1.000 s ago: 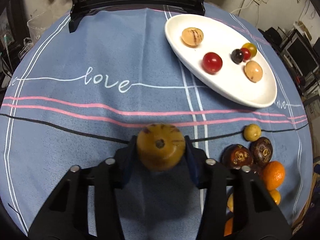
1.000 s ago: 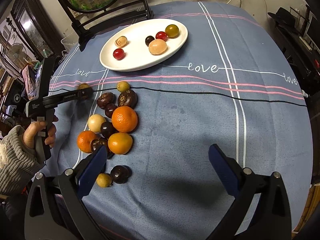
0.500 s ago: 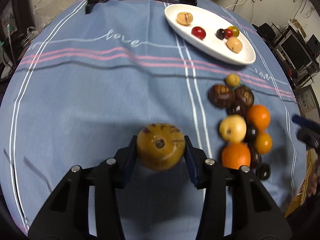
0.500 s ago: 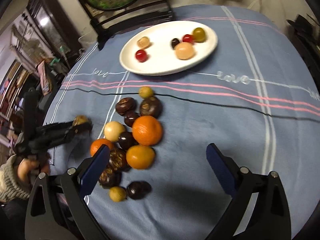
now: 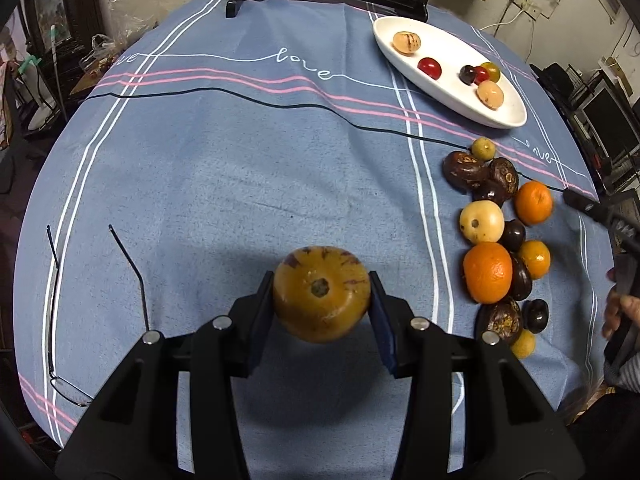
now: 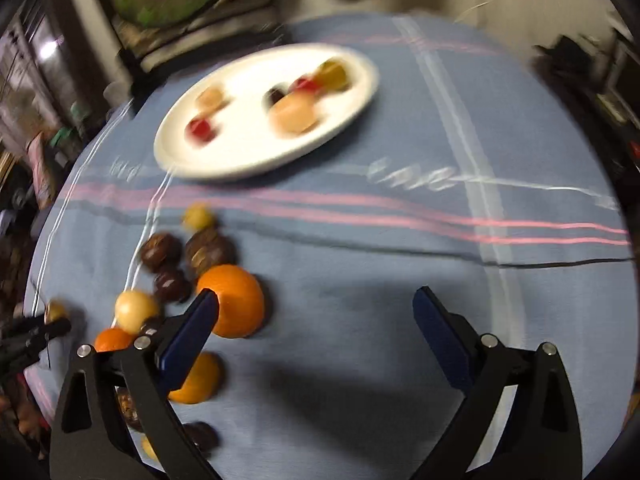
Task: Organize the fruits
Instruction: 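Lift the spotted fruit with the left tool while the right tool approaches a mandarin, then hold the spotted fruit with the left tool while the right tool grasps the mandarin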
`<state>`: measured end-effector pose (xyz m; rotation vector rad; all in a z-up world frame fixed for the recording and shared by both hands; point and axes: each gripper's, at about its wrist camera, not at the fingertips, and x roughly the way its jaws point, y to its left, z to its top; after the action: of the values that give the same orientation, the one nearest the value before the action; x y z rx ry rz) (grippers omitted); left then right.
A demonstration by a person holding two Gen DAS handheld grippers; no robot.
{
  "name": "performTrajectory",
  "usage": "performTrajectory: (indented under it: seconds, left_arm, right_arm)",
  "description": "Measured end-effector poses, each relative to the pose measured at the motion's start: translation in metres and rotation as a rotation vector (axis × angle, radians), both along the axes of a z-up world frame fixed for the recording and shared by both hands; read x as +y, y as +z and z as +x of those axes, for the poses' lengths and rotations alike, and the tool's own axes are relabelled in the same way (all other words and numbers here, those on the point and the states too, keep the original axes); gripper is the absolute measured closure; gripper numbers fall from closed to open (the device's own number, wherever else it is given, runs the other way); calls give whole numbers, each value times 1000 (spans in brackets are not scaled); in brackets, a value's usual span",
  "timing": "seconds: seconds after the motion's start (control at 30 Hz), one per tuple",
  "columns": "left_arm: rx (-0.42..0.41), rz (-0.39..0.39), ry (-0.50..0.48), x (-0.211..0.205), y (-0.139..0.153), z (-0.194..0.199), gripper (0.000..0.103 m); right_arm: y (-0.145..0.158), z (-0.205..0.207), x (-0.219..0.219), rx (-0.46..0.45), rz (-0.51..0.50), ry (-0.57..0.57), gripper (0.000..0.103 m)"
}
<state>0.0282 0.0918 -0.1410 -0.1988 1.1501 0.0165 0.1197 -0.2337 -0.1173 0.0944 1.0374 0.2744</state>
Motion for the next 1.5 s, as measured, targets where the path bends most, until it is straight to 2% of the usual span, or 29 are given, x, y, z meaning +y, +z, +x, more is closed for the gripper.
performTrajectory:
  seconds: [0.03, 0.13, 0.23, 0.3, 0.43, 0.63, 0.73, 0.8, 0.83, 0.97, 1.2, 1.37, 1.5]
  left_arm:
    - [0, 1, -5, -3, 0, 1, 58]
    - [-2, 1, -20, -10, 0, 3, 58]
    - [-5, 8, -42, -18, 1, 5, 58]
    - [-5, 10, -49, -20, 1, 5, 58]
    - [2, 5, -29, -15, 0, 3, 57]
    - [16, -6, -11, -11, -4, 0, 58]
    - [20, -5, -9, -11, -5, 0, 58]
    - [22, -7, -7, -10, -5, 0, 57]
    - [24, -9, -9, -11, -5, 1, 57]
    - [31, -18, -26, -18, -9, 8, 57]
    - [6, -34, -71, -41, -8, 37, 57]
    - [-32, -50, -115, -57, 7, 78, 57]
    - [-71, -49, -161, -72, 23, 124, 57]
  right_arm:
    - [2, -4, -1, -3, 20, 23, 5]
    - [-2, -13, 18, -24, -17, 123, 5]
    - [-9, -16, 33, -24, -64, 192, 23]
    - [-12, -12, 35, -35, -88, 192, 24]
    - [-22, 3, 24, 20, -24, 156, 24]
    - [-26, 7, 44, 14, -47, 223, 25]
    - [-29, 8, 55, 18, -80, 259, 34]
    - [-35, 10, 58, 37, -97, 273, 47]
    - [-36, 11, 60, 42, -101, 279, 56]
    - [-36, 7, 63, 34, -132, 315, 58]
    - [-20, 6, 18, 62, -3, 213, 58]
    - [-1, 13, -13, 43, 66, 132, 58]
    - [9, 33, -12, 17, 85, 128, 58]
